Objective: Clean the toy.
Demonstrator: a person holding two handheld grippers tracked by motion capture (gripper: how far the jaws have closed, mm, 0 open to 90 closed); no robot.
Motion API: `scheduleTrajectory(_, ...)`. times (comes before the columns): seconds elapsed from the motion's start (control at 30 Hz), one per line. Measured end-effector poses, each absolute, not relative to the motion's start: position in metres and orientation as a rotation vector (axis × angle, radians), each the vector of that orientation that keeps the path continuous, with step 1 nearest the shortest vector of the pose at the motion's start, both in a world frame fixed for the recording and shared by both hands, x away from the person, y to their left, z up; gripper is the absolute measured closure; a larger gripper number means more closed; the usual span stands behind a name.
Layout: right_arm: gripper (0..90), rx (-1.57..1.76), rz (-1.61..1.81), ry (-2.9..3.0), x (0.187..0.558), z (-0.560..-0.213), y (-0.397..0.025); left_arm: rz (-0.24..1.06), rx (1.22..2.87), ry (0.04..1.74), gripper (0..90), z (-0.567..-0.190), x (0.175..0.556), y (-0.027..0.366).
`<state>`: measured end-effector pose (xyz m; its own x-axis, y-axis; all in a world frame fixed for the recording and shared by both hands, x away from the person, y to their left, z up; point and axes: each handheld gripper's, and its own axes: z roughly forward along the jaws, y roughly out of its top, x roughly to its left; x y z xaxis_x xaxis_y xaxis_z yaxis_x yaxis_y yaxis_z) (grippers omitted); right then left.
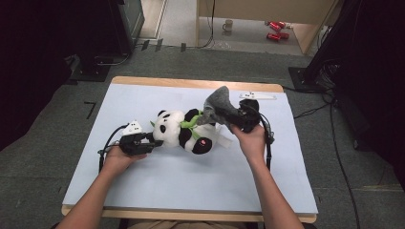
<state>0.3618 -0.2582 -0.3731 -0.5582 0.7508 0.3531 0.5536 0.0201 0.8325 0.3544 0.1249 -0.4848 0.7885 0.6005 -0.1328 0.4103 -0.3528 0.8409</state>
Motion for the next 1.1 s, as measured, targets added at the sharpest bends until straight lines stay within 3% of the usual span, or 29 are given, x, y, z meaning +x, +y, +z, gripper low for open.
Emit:
scheduleTrajectory(0.2,76.6,1.367,1.474,2.144,0.379,-0.397,-0.242,0.26,1.978,0.777,55.0,-0.486,0.351,0.123)
scheduleTrajectory(0.67,77.8,1.612,1.268,2.064,0.387,-0.423,-0.292,0.248,1.992,0.756,54.7,-0.486,0.353,0.124)
scheduleTrajectory(1.1,77.6,1.569,1.498,1.905,0.37,-0.383,-0.315,0.243,1.992,0.756,54.6,-0.486,0.354,0.124)
